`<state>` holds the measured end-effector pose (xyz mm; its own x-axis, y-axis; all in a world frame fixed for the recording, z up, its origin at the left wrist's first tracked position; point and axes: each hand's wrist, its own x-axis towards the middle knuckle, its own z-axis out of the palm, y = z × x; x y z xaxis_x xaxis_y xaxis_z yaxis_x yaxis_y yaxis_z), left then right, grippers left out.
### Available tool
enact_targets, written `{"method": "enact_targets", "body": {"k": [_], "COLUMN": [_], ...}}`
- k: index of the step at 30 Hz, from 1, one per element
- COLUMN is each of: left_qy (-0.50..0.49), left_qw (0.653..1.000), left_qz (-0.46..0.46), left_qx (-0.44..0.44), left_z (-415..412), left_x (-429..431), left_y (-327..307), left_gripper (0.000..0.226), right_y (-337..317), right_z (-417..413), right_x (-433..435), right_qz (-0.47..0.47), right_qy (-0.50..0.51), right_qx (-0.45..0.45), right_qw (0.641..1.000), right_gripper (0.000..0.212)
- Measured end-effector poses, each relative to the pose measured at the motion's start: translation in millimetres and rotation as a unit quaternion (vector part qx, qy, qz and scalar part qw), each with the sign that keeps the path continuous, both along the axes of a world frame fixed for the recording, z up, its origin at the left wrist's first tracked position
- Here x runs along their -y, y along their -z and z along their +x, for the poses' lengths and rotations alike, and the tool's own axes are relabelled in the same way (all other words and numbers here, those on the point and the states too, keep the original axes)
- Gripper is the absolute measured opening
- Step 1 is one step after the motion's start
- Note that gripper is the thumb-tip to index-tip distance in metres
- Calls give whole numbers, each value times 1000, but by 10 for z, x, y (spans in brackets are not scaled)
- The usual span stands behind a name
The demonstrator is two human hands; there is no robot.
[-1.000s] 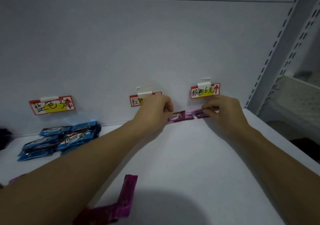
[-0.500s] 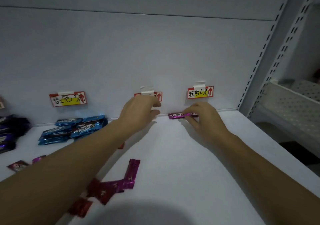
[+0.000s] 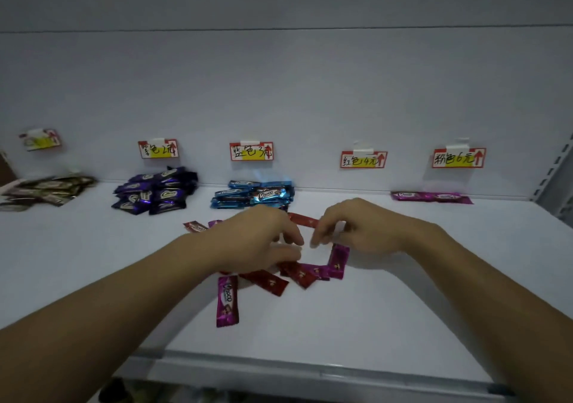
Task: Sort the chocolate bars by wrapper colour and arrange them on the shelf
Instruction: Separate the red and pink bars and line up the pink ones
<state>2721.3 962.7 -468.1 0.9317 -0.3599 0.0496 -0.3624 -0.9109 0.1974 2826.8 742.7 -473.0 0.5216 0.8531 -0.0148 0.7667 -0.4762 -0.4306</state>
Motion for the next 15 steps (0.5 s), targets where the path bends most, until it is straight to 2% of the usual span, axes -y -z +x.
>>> {"method": "enact_targets", "body": {"k": [4, 8, 15], "left_qy": [34, 22, -2], "left_qw": [999, 998, 996], "left_qz": [18, 34, 67], "left_qx": [-36, -46, -65], "left_z": [-69, -84, -115], "left_x": [84, 29, -18], "left_y": [63, -14, -109], "left_gripper": [26, 18, 18], "right_y": [39, 12, 21], "right_z": [-49, -43, -22], "right_x": [195, 190, 228], "right_qz": [-6, -19, -8], "right_qy": [-38, -44, -11], "right_qx": [-48, -55, -34], "right_qw": [998, 997, 999], "right_gripper": [45, 27, 17]}}
